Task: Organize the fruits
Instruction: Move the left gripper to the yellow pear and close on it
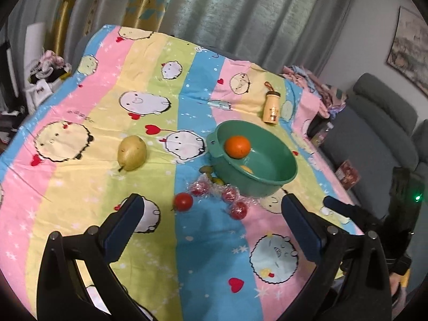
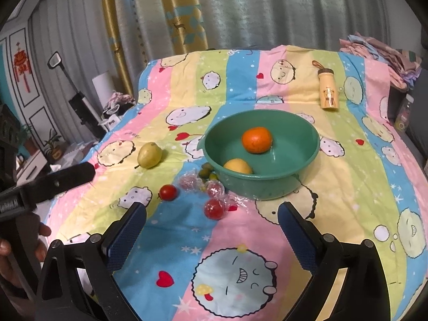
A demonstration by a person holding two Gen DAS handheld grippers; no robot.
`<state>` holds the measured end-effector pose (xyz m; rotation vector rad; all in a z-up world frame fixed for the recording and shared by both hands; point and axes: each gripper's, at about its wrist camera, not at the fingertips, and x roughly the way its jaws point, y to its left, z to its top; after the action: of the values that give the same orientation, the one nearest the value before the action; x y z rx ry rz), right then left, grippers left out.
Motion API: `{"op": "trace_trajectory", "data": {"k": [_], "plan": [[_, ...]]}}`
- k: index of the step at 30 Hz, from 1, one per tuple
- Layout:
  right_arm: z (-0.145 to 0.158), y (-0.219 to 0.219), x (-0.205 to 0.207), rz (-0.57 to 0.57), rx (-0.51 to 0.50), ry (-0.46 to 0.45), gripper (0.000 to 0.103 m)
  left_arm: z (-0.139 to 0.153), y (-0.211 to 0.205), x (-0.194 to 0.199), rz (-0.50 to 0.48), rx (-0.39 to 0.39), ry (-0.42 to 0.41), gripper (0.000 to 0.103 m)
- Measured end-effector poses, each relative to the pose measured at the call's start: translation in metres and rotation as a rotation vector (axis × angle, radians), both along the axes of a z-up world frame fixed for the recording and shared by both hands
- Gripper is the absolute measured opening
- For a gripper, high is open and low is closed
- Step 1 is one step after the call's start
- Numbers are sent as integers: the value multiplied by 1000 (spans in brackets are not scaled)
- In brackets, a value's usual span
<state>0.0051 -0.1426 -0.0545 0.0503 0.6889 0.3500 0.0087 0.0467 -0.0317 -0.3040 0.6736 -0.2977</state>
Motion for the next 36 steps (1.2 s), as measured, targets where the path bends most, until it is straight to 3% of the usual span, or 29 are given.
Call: {"op": "trace_trajectory", "data": {"k": [5,9,15,29,36], "plan": [[-3,1,4,2,2,3,98,-4,-2,10,-108,-82,31,103],[-9,4,8,7,-2,14,99,-8,-6,13,-169,-54,42,103],[-23,14,14,51,-11,53,99,-31,21,25,-198,-228,124,103],[-54,50,38,191,13,122,99,-55,65,53,-71,-221,147,102],[-54,82,61,291,57,117,99,-56,81,84,-34,-136,131,99]]}}
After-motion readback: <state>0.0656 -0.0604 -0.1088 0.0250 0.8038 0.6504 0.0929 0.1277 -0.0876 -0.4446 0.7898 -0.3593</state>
